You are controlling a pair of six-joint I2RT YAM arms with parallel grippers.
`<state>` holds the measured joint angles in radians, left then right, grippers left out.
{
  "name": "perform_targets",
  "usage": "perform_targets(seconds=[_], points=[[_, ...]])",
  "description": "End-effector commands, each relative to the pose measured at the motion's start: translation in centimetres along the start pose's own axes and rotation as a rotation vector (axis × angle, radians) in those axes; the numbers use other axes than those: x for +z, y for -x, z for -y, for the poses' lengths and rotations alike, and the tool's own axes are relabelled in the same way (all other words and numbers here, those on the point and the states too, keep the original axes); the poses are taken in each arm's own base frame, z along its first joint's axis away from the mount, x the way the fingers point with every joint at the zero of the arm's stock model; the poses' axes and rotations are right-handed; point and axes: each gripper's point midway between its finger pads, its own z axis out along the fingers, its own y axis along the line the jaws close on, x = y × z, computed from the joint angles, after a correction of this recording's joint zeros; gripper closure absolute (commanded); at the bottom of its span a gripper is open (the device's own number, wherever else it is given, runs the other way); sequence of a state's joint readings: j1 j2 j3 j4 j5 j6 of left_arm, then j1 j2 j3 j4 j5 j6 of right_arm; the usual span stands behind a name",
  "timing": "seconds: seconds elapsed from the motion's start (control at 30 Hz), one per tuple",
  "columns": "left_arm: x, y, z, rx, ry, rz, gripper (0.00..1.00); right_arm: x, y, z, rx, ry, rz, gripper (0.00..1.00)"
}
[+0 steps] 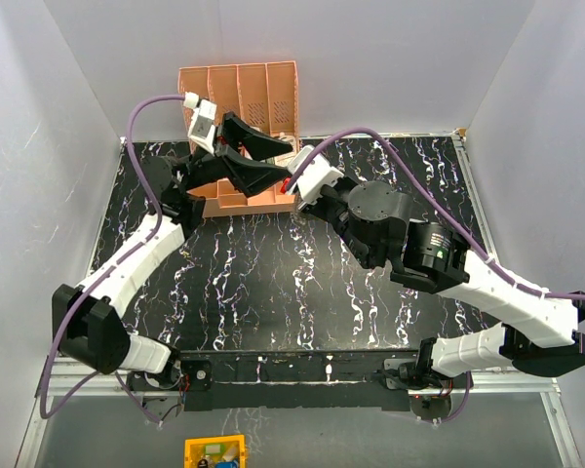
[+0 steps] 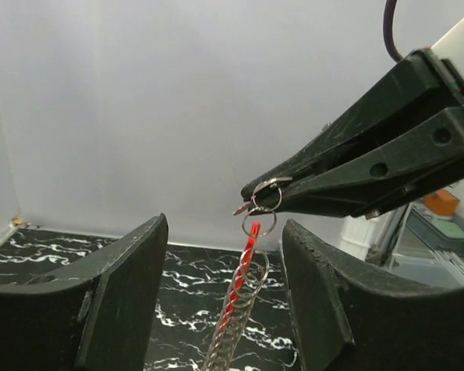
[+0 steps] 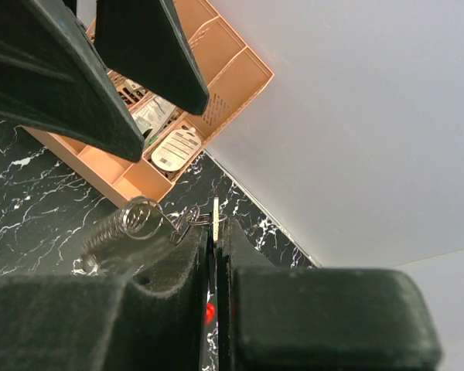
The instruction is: Remove the keys from the keyring
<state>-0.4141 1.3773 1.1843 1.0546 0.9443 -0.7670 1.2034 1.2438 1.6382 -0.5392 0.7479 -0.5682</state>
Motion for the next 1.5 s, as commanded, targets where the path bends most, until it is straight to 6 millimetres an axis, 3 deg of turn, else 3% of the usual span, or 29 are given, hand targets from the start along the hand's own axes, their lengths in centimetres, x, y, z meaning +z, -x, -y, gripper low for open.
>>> perform_targets(seconds=[0.0, 0.17, 0.33, 0.7, 0.97, 1.47], points=[[0.3, 0.2, 1.1, 0.016, -0.113, -0.007, 0.41, -0.7, 2.1, 1.7, 0.088, -0.034, 0.082, 1.00], [0.5, -1.0, -0.1, -0.009, -0.117, -0.030, 0.34, -0.6, 2.2, 1.4, 0.088, -0.025, 0.086, 1.00], [0.7, -0.8, -0.4, 0.005, -0.122, -0.027, 0.32, -0.6, 2.1, 1.4, 0.090, -0.026, 0.084, 1.00], [1.5, -0.3, 1.1, -0.004, -0.188, -0.029, 0.51, -0.5, 2.2, 1.3, 0.099, -0.028, 0.096, 1.00], [2.1, -1.2, 1.4, -0.030, -0.204, -0.043, 0.50, -0.6, 2.4, 1.3, 0.109, -0.023, 0.108, 1.00], [3.3, -3.0, 2.7, -0.024, -0.223, -0.101, 0.65, -0.5, 2.4, 1.4, 0.105, -0.033, 0.109, 1.00]])
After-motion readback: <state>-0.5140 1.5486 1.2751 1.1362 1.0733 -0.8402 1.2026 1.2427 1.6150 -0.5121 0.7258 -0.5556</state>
